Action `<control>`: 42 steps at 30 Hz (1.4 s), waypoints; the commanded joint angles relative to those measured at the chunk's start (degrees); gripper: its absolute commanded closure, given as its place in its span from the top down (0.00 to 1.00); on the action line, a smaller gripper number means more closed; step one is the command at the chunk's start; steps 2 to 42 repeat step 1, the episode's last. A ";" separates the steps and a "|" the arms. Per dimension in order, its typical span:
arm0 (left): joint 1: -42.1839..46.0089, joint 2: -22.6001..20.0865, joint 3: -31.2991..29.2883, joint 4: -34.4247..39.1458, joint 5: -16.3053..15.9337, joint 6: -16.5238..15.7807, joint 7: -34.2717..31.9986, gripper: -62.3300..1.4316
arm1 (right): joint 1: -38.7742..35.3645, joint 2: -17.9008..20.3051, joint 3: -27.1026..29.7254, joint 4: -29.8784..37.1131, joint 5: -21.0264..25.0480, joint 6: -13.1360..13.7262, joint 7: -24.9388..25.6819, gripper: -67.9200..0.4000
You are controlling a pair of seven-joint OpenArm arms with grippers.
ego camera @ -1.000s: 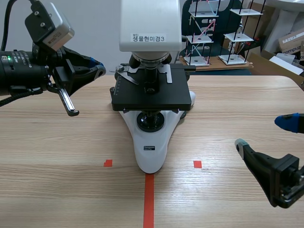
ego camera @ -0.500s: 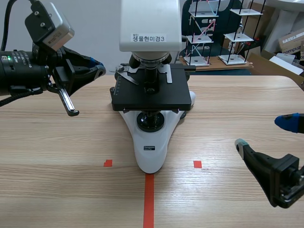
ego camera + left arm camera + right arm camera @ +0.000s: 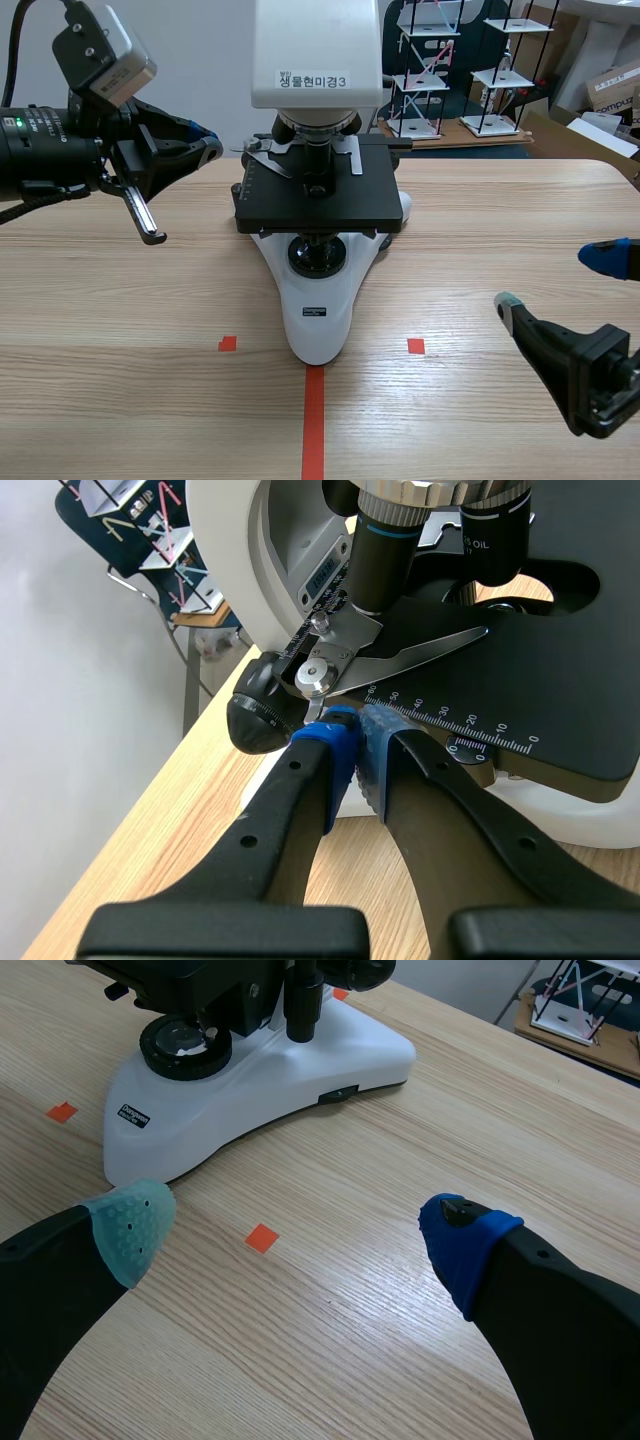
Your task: Point at the stage clip
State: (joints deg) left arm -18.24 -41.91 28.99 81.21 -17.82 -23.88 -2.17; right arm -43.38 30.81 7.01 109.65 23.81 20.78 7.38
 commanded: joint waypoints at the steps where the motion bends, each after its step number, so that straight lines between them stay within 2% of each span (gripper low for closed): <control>1: -0.68 0.15 -0.02 0.85 -0.55 0.28 -0.98 0.06 | 0.52 0.13 0.13 0.94 0.39 -0.02 0.68 0.79; 42: -0.68 0.15 -0.02 0.85 -0.55 0.28 -0.98 0.06 | 0.52 0.13 0.13 0.94 0.39 -0.02 0.68 0.79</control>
